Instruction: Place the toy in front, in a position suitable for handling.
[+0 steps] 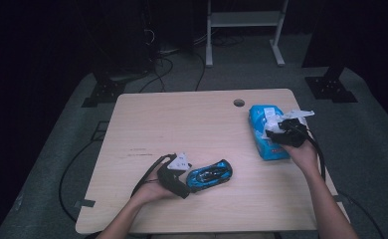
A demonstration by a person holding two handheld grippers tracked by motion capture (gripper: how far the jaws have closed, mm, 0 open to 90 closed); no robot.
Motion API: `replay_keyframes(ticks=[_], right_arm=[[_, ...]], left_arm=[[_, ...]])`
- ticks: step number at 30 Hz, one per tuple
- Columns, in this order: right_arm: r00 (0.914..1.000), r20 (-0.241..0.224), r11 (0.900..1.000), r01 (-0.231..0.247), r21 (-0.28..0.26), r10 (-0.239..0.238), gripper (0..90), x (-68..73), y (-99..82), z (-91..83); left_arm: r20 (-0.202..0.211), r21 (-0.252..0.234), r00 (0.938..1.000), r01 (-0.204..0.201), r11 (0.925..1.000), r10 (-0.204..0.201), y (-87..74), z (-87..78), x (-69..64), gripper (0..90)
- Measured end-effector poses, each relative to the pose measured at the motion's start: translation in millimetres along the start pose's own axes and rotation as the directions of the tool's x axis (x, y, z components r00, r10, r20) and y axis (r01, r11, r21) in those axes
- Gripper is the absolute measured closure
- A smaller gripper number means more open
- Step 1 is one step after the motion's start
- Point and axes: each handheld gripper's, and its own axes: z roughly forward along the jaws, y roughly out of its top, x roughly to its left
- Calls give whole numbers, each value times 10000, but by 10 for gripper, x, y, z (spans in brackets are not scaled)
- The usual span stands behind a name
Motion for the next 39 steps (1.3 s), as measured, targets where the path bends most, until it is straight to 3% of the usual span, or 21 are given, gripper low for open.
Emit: replay_keyframes(ticks=[3, 8, 10, 12, 14, 16, 19, 21, 23, 26, 27, 28, 29, 31, 34, 35, 37, 39], right_arm=[[9996, 117, 9991, -250, 353, 246, 610, -36, -23, 29], [9997, 249, 9997, -21, 239, 15, 867, -80, -27, -67], [9998, 167, 9999, 133, 86, -135, 878, -83, -6, -149], [9998, 22, 9990, 198, -402, -197, 882, -75, 29, -283], [9995, -317, 9916, -106, -1293, 65, 882, -64, 101, -492], [9958, -911, 9723, -277, -2320, 66, 882, 6, 191, -751], [9853, -1568, 9495, 159, -3135, -683, 881, 217, 307, -1100], [9724, -1908, 9426, 660, -3273, -1343, 881, 410, 341, -1248], [9543, -2161, 9377, 1296, -3224, -2062, 881, 631, 328, -1334], [9168, -3086, 9379, 1549, -3105, -2536, 881, 916, 247, -1349], [9168, -3086, 9379, 1549, -3105, -2536, 881, 916, 247, -1349], [8882, -3696, 9413, 1674, -2931, -2730, 881, 1091, 173, -1294], [8807, -3848, 9427, 1703, -2868, -2762, 881, 1142, 150, -1270], [8540, -4464, 9505, 1570, -2682, -2671, 880, 1250, 105, -1194], [8313, -4823, 9550, 1813, -2346, -2763, 880, 1377, 81, -1062], [8313, -4823, 9550, 1813, -2346, -2763, 880, 1377, 81, -1062], [8066, -5275, 9629, 2008, -1801, -2669, 877, 1454, 97, -909], [8010, -5333, 9623, 2296, -1460, -2720, 877, 1496, 109, -788]], left_arm=[[-42, 12, 10000, -43, 10000, 43, -8, 8, -12, 140], [-131, -31, 9999, -14, 10000, 13, -25, -1, 0, 140], [-179, -44, 9998, -26, 10000, 26, -32, -12, 16, 140], [-229, -104, 9997, 68, 9999, -71, -39, -16, 27, 140], [-298, -152, 9995, 100, 9998, -104, -45, -19, 37, 140], [-290, -216, 9994, 179, 9996, -186, -47, -26, 40, 140], [-342, -191, 9993, 109, 9998, -115, -43, -38, 47, 140], [-371, -223, 9992, 117, 9997, -126, -42, -36, 41, 140], [-346, -310, 9993, 159, 9994, -169, -42, -31, 24, 140], [-301, -226, 9995, 25, 9997, -32, -42, -22, 9, 140], [-301, -226, 9995, 25, 9997, -32, -42, -22, 9, 140], [-262, -160, 9996, -51, 9999, 47, -41, -20, 8, 140], [-247, -152, 9997, -69, 9999, 66, -40, -12, 3, 140], [-213, -144, 9997, -79, 9999, 76, -40, -3, 0, 140], [-206, -142, 9998, -83, 9999, 80, -40, 9, -2, 140], [-206, -142, 9998, -83, 9999, 80, -40, 9, -2, 140], [-192, -93, 9998, -90, 9999, 88, -42, 11, 7, 140], [-194, -108, 9998, -60, 9999, 58, -44, 16, 11, 140]])
